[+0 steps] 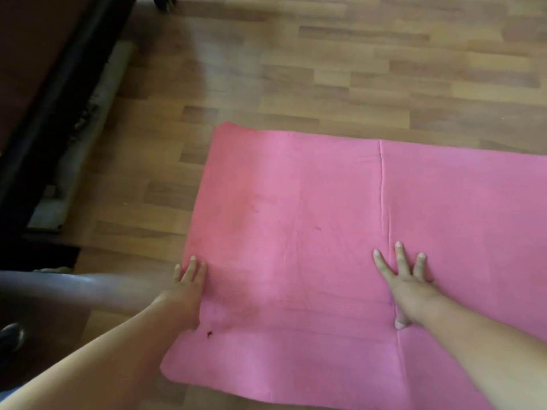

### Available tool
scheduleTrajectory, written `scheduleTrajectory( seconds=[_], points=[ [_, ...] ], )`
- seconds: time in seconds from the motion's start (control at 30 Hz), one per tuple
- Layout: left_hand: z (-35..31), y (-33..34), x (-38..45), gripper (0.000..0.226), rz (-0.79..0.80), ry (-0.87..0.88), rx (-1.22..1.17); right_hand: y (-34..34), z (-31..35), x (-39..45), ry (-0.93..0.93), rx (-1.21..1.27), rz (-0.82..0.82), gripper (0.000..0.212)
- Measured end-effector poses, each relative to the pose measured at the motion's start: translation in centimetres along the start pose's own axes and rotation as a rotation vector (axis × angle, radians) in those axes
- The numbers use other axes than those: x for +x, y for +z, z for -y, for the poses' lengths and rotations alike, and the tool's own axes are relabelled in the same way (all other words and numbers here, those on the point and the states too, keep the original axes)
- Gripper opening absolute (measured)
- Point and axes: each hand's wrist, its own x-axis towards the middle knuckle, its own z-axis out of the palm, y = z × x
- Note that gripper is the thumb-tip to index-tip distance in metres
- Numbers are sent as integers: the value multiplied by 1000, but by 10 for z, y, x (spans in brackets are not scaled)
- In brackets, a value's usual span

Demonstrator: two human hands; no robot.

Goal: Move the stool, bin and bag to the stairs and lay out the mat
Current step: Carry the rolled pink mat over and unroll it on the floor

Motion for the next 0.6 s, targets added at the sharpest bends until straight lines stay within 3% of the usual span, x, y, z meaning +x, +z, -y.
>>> scheduleTrajectory(
  seconds=[0.13,0.33,0.6],
  points=[
    [-1,12,11,151,21,32,-19,-23,-7,8,-12,-46,-22,158],
    [-3,-15,12,130,-44,93,29,-9,8,8,-1,-62,-41,156],
    [-10,-20,6,149,57,-62,102,-13,7,12,30,-120,-16,157]
  ],
)
